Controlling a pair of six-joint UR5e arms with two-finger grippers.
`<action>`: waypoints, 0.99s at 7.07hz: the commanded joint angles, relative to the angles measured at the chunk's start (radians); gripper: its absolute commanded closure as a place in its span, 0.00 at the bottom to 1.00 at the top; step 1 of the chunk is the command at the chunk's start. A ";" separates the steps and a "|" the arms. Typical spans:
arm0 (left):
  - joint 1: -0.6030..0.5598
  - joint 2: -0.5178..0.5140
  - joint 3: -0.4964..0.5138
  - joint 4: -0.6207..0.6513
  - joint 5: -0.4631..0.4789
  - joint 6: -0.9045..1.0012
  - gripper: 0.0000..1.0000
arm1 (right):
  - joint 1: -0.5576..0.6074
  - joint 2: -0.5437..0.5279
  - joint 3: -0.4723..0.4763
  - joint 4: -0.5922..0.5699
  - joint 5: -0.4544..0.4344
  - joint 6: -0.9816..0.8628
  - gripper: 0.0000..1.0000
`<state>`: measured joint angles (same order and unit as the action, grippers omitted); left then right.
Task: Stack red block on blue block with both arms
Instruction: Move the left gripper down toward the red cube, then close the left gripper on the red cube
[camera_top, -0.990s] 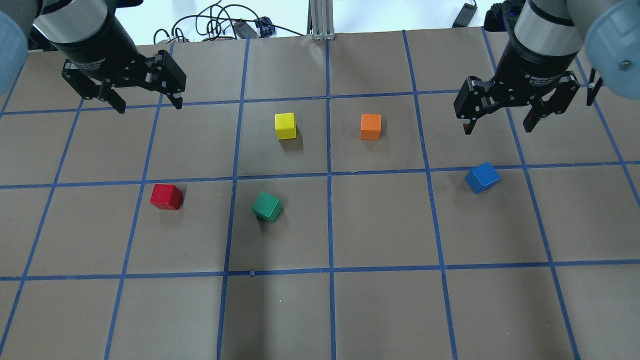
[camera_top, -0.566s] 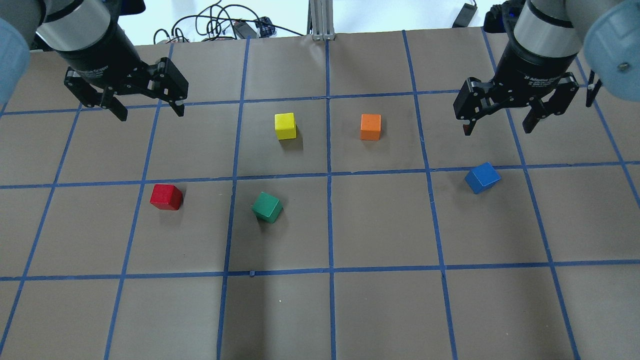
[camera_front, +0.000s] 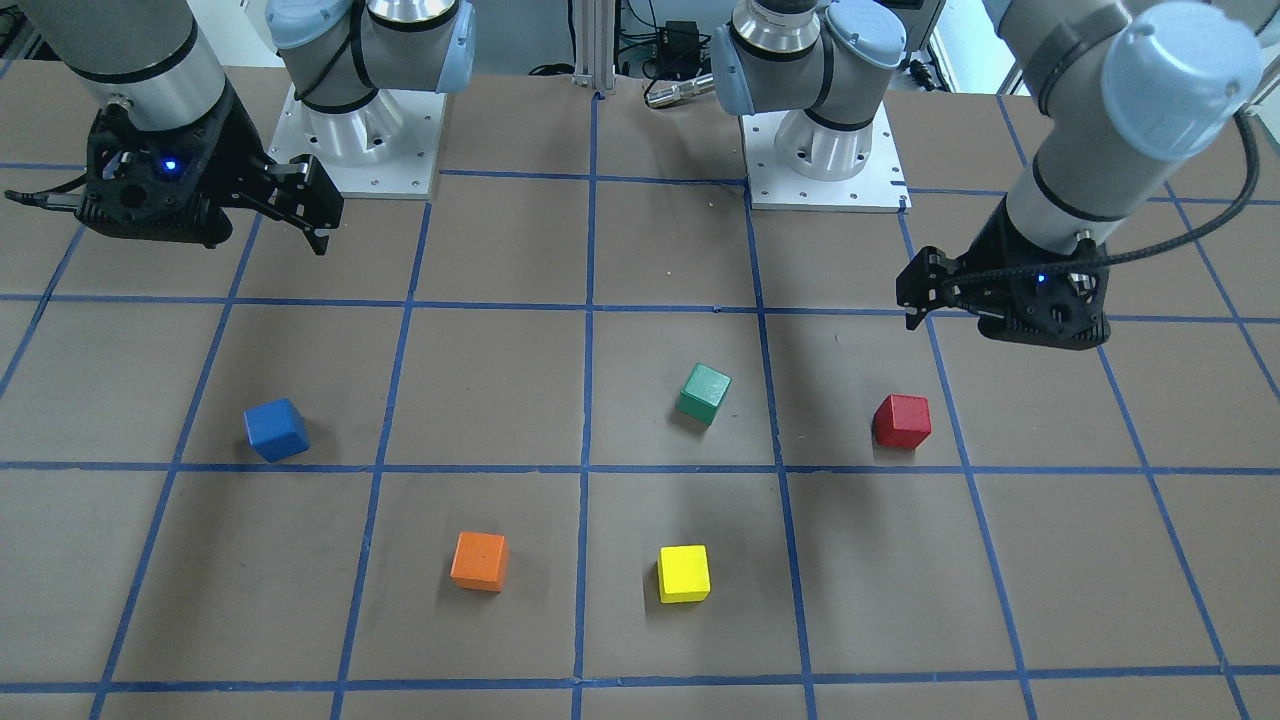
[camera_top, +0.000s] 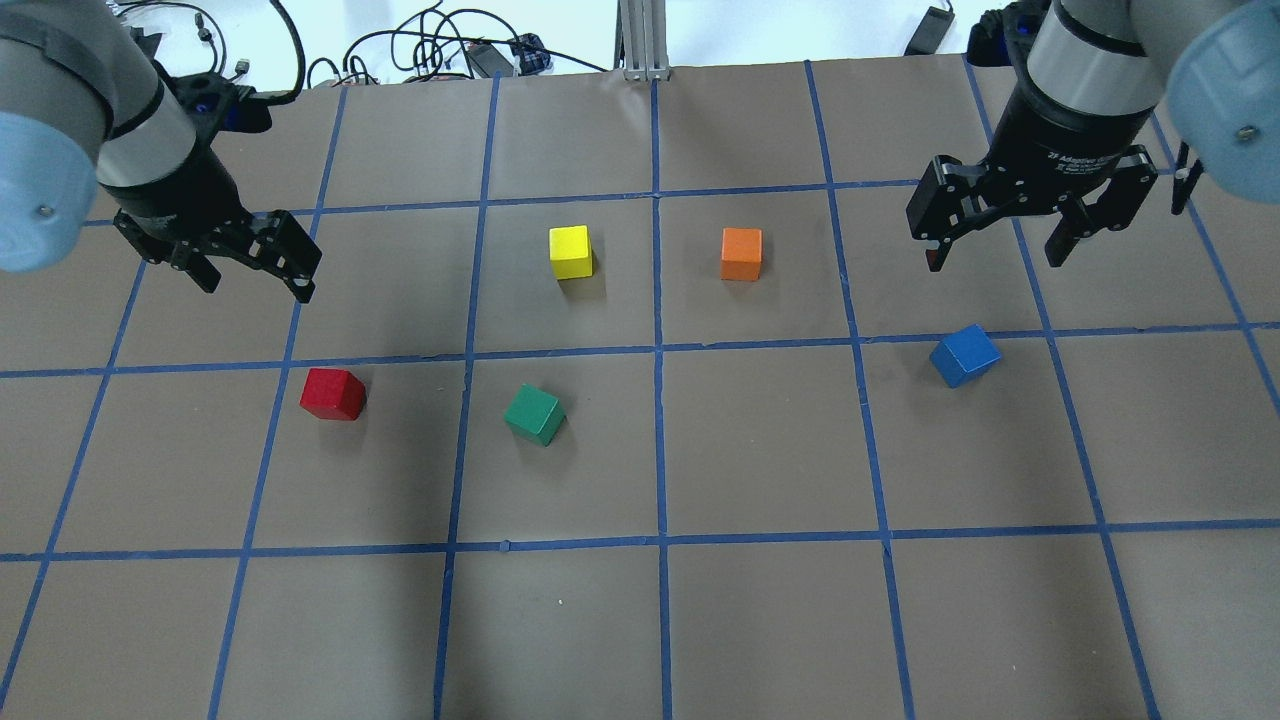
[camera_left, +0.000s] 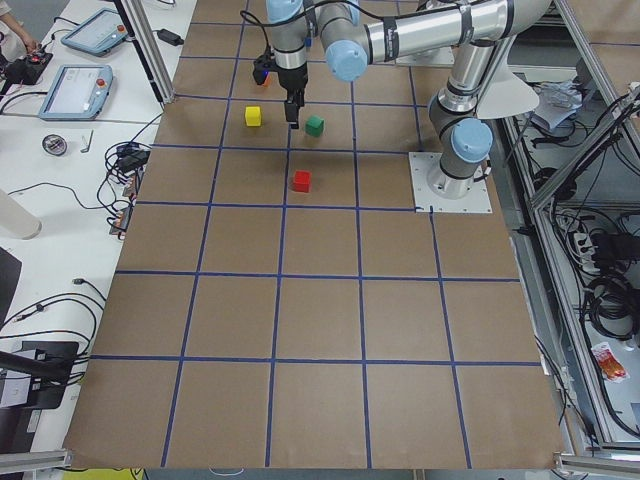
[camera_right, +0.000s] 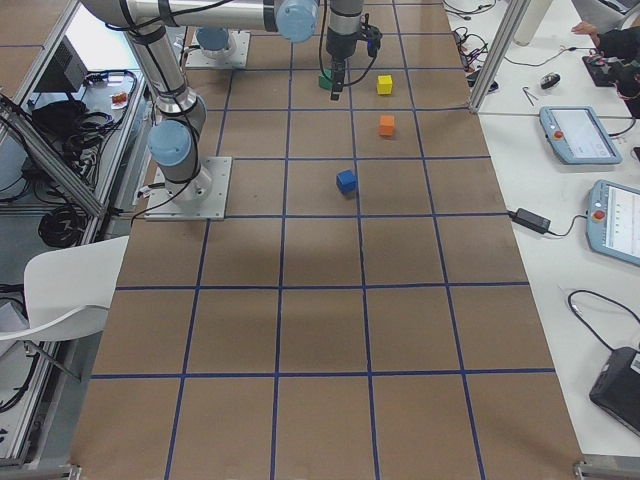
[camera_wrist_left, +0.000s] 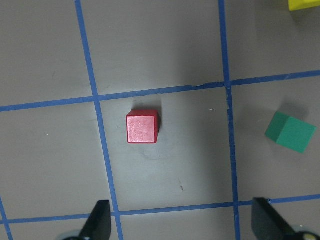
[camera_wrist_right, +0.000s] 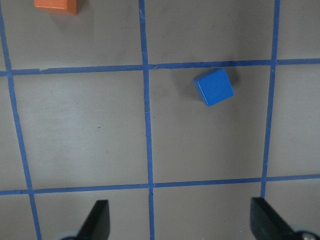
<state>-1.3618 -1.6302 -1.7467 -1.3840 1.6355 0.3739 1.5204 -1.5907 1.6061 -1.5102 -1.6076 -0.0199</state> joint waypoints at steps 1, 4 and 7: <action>0.058 -0.036 -0.237 0.334 0.000 0.089 0.00 | 0.000 0.000 0.000 -0.002 0.002 0.000 0.00; 0.066 -0.160 -0.330 0.516 -0.067 0.135 0.00 | 0.000 0.000 0.002 -0.001 0.000 -0.003 0.00; 0.076 -0.221 -0.330 0.580 -0.056 0.174 0.02 | 0.000 0.002 0.002 -0.001 0.000 -0.005 0.00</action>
<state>-1.2921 -1.8335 -2.0775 -0.8224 1.5777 0.5421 1.5202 -1.5897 1.6076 -1.5109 -1.6076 -0.0246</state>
